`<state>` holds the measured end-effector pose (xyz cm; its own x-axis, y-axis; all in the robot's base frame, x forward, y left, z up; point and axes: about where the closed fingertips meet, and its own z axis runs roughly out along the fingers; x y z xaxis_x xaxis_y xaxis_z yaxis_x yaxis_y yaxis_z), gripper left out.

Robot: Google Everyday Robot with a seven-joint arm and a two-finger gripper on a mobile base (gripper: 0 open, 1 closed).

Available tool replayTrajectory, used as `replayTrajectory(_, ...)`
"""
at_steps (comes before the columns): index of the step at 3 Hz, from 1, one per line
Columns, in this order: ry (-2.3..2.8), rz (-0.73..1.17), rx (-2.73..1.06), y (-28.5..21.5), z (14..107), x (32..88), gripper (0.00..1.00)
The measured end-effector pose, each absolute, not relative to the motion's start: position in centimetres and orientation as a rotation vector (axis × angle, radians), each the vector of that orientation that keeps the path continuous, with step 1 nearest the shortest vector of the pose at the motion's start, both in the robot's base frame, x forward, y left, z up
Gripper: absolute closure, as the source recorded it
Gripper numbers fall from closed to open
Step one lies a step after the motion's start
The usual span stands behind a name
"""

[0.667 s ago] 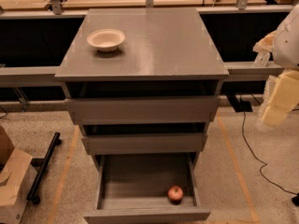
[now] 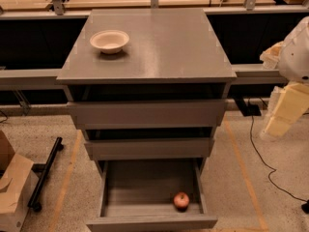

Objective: Pick apple from bottom drawer and place on counter

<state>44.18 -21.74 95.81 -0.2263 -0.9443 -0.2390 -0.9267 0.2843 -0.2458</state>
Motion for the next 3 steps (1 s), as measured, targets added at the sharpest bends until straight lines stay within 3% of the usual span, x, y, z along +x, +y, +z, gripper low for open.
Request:
replayTrajectory(2, 2.283, 0.111, -1.576, -21.1, 84.8, 45.9, 0.0)
replayTrajectory(3, 2.281, 0.109, -1.574, -21.0, 84.6, 46.1, 0.0)
